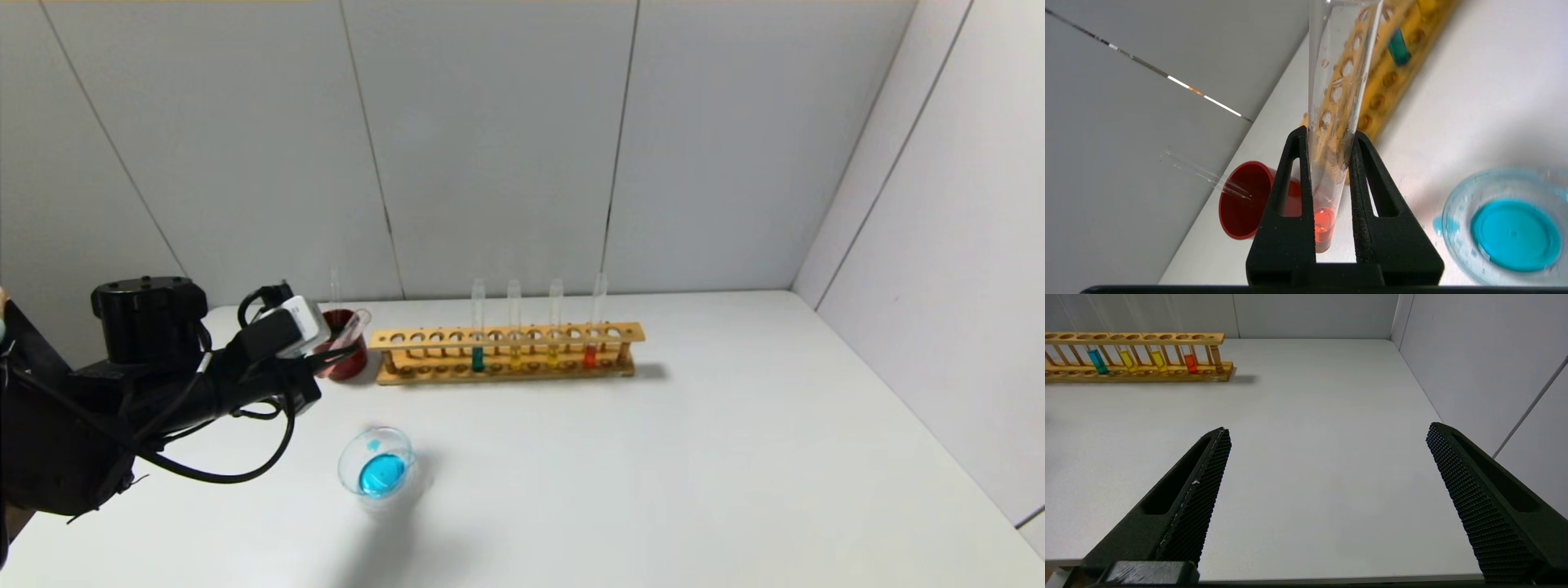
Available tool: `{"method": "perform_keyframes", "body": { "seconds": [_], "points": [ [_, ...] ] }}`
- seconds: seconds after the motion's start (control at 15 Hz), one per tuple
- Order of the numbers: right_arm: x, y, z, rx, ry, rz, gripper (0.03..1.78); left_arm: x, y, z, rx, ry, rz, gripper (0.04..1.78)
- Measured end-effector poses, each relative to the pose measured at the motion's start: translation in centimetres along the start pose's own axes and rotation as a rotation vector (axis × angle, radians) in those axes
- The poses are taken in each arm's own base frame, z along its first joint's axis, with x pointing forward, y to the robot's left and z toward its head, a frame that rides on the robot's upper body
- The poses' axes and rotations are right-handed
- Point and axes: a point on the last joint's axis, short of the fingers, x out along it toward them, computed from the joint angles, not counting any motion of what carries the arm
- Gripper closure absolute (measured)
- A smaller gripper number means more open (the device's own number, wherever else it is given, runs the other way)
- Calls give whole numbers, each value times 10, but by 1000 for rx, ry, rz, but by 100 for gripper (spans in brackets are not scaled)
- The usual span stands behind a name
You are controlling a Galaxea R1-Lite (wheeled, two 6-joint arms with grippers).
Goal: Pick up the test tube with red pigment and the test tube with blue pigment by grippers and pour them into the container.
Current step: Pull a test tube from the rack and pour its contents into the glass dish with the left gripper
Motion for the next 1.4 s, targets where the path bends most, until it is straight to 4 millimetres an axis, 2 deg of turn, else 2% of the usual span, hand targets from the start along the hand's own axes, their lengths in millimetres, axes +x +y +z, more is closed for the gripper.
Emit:
{"method": "perform_keyframes", "body": {
  "seconds": [0.33, 0.8, 1.07, 1.4],
  "points": [
    [0, 0, 0, 0, 0, 0, 6, -3, -9, -8, 200, -4, -54, 152],
    [0, 0, 0, 0, 0, 0, 6, -9, -18, -15, 322, 17, -82, 152],
    [0, 0, 0, 0, 0, 0, 6, -21, -15, -28, 445, 39, -79, 152],
    [0, 0, 0, 0, 0, 0, 6, -27, -26, -36, 514, 27, -129, 152]
  ]
}}
